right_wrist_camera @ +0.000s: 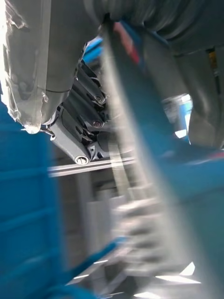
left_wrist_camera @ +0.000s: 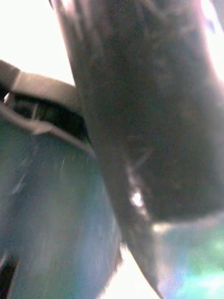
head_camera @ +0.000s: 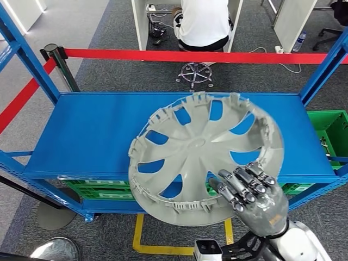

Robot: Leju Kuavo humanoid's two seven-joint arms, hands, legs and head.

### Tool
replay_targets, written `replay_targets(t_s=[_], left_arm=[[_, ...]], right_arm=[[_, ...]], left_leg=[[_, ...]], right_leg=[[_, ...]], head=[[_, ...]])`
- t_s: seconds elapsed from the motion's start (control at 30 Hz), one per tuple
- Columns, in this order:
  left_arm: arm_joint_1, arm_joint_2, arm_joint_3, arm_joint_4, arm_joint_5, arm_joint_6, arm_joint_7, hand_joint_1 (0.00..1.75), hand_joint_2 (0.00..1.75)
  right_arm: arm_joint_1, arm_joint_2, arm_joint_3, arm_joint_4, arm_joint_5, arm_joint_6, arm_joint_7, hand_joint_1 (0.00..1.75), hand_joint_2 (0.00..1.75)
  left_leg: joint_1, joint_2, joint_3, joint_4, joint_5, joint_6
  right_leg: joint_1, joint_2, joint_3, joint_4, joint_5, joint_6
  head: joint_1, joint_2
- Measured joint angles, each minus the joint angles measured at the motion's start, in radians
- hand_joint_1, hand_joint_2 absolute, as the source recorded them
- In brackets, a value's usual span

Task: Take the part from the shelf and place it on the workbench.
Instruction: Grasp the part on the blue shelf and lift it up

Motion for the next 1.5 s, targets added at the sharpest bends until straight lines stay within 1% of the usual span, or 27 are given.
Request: replay_targets(t_s=[0.07, 0.13, 0.23, 0.37, 0.57, 0.7, 0.9, 1.17, 1.5], left_arm=[[0.003, 0.001, 0.005, 0.000, 0.007, 0.012, -0.051, 0.00, 0.00], [0.007, 0.003, 0.008, 0.000, 0.011, 0.024, -0.079, 0.00, 0.00], [0.011, 0.005, 0.015, 0.000, 0.023, 0.023, -0.101, 0.00, 0.00], [0.013, 0.006, 0.020, 0.000, 0.028, 0.021, -0.109, 0.00, 0.00], [0.015, 0.008, 0.029, 0.000, 0.030, 0.012, -0.118, 0.00, 0.00], [0.017, 0.009, 0.037, 0.000, 0.042, -0.024, -0.138, 0.00, 0.00], [0.017, 0.010, 0.047, 0.000, 0.057, -0.057, -0.141, 0.00, 0.00], [0.017, 0.009, 0.057, 0.000, 0.057, -0.052, -0.108, 0.00, 0.00], [0.017, 0.007, 0.057, 0.000, 0.048, -0.039, -0.088, 0.00, 0.00]], right_arm=[[-0.003, 0.011, -0.010, -0.071, 0.002, 0.000, -0.025, 1.75, 1.75], [-0.008, 0.020, -0.018, -0.133, 0.002, 0.000, -0.041, 1.75, 1.75], [-0.012, 0.030, -0.025, -0.204, 0.003, 0.001, -0.052, 1.75, 1.75], [-0.016, 0.036, -0.039, -0.248, 0.006, 0.001, -0.054, 1.75, 1.75], [-0.021, 0.039, -0.053, -0.269, 0.009, 0.002, -0.053, 1.75, 1.75], [-0.031, 0.039, -0.054, -0.281, 0.010, 0.002, -0.038, 1.75, 1.75], [-0.048, 0.039, -0.047, -0.285, 0.010, 0.002, -0.021, 1.75, 1.75], [-0.056, 0.039, -0.038, -0.285, 0.011, 0.002, -0.004, 1.75, 1.75], [-0.061, 0.039, -0.032, -0.284, 0.011, 0.002, 0.015, 1.75, 1.75]], left_leg=[[0.000, 0.000, 0.000, 0.000, 0.000, 0.000], [0.000, 0.000, 0.000, 0.000, 0.000, 0.000], [0.000, 0.000, 0.000, 0.000, 0.000, 0.000], [0.000, 0.000, 0.000, 0.000, 0.000, 0.000], [0.000, 0.000, 0.000, 0.000, 0.000, 0.000], [0.000, 0.000, 0.000, 0.000, 0.000, 0.000], [0.000, 0.000, 0.000, 0.000, 0.000, 0.000], [0.000, 0.000, 0.000, 0.000, 0.000, 0.000], [-0.001, 0.000, 0.000, 0.001, 0.000, 0.000]], right_leg=[[0.000, 0.000, 0.000, 0.000, 0.000, 0.000], [-0.001, 0.000, 0.000, 0.000, 0.000, 0.000], [-0.001, 0.000, 0.000, 0.000, 0.000, 0.000], [-0.001, 0.000, 0.000, 0.000, 0.000, 0.000], [-0.001, 0.000, 0.000, 0.000, 0.000, 0.000], [-0.001, 0.000, 0.000, 0.000, 0.000, 0.000], [0.000, 0.000, 0.000, 0.000, 0.000, 0.000], [-0.001, 0.000, 0.000, 0.000, 0.000, 0.000], [-0.001, 0.000, 0.000, -0.001, 0.000, 0.000]], head=[[0.000, 0.000], [0.000, 0.000], [0.000, 0.000], [0.000, 0.000], [0.000, 0.000], [0.000, 0.000], [0.000, 0.000], [0.000, 0.000], [0.000, 0.000]])
